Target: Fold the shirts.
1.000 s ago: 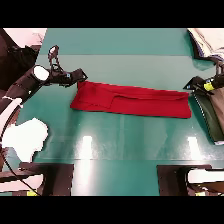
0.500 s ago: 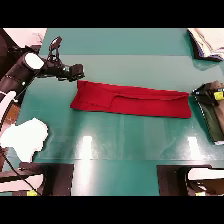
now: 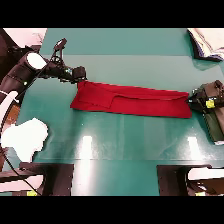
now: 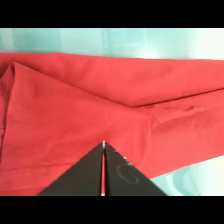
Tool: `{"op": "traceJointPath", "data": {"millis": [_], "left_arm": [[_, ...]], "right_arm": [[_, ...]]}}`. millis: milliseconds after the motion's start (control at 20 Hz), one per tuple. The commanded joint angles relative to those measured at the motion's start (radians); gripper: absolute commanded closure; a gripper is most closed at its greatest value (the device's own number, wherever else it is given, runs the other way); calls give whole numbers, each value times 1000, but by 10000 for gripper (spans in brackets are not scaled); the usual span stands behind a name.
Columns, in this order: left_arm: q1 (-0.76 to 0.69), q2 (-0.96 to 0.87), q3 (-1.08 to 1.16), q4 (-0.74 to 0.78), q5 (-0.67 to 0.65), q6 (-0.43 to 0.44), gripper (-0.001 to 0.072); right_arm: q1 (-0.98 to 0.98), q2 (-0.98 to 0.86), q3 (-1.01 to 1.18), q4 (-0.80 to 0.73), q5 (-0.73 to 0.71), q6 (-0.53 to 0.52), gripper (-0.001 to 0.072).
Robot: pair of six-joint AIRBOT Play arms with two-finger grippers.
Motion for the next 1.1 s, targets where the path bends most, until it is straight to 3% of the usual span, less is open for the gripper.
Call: {"op": "traceJointPath", "data": {"millis": [0,50,200,250,300,350,600,1050], "left_arm": [[-2,-1,-1,-1,-6,1,682],[-2,-1,-1,-1,-6,1,682],[-7,-1,-1,-1,-12,1,682],[-18,-1,-1,-1,-8,1,682],[-35,-1,-1,-1,3,1,683],[-57,-6,0,-1,20,8,683],[-191,-134,52,-40,115,27,683],[-381,-518,405,-93,80,27,683]], "right_arm": [[39,-43,-9,-6,-23,-2,139],[56,-50,-9,-7,-31,-3,142],[98,-51,-4,-7,-56,-3,400],[106,-51,8,-7,-47,-14,565],[114,-50,28,-4,-27,-21,663],[126,-50,58,-2,13,-23,697],[209,-30,272,1,265,25,699],[502,80,644,1,263,145,699]]}}
